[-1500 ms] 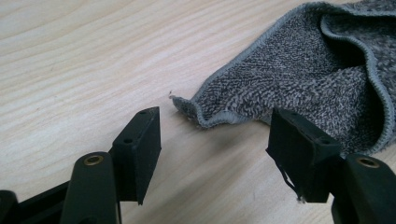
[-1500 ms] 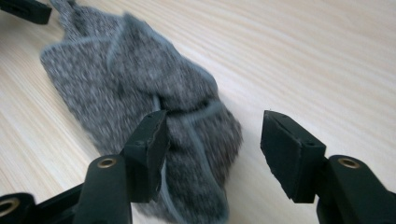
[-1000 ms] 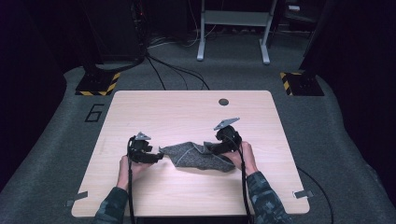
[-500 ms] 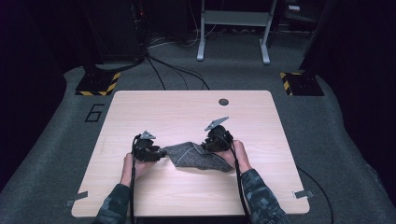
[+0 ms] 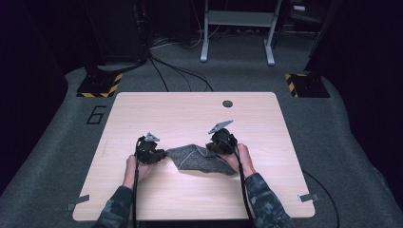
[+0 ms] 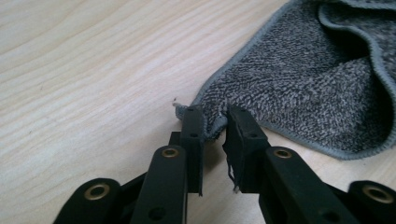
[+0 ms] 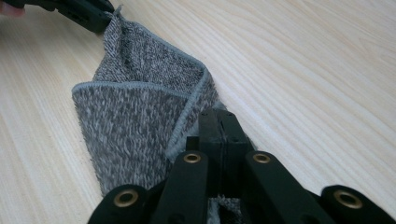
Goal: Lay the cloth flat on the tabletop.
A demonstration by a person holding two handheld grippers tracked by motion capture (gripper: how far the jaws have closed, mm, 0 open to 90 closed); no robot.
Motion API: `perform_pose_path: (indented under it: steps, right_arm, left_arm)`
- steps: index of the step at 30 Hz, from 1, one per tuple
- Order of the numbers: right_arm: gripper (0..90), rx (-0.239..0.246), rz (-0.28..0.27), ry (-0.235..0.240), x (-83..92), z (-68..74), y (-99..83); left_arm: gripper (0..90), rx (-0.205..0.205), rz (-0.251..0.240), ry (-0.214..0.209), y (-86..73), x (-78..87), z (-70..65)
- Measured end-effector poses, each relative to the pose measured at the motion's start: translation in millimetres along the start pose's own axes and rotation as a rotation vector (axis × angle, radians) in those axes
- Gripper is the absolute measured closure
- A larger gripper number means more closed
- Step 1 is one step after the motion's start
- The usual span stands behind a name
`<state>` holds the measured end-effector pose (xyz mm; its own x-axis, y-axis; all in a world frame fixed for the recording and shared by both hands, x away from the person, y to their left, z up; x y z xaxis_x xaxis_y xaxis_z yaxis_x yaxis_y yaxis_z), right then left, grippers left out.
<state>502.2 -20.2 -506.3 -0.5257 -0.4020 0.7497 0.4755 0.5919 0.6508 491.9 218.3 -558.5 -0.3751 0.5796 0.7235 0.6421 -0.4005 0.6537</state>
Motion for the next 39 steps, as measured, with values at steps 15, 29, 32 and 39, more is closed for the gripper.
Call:
perform_pose_path:
  steps: [15, 29, 32, 39]
  right_arm:
    - [50.6, -0.093, 0.018, 0.015, -17.1, -0.2, 11.1]
    - [88.2, -0.114, 0.038, -0.049, -8.8, -14.7, -3.2]
    - [88.4, -0.130, 0.010, -0.059, -2.6, -20.9, -5.8]
    - [88.7, -0.157, -0.059, -0.107, 18.5, -33.4, -4.0]
  left_arm:
    - [44.0, 0.035, 0.001, -0.006, -0.9, -4.3, 1.1]
    - [85.1, -0.010, -0.001, 0.073, 0.5, -7.1, -0.3]
    - [86.6, -0.012, -0.005, 0.073, 0.5, -7.7, -0.6]
    - [87.0, -0.035, -0.015, 0.083, 3.8, -3.3, -1.1]
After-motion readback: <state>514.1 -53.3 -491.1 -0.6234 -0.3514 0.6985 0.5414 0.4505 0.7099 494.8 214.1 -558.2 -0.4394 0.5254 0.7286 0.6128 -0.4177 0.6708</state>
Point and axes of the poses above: each handheld gripper's, and its own axes: x roughly backward along the jaws, y roughly out of its top, z roughly to its left, the point moved 7 cm from there along -x, roughly forward along the jaws, and after that the axes turned 10 degrees about -y, right-handed, at the moved point
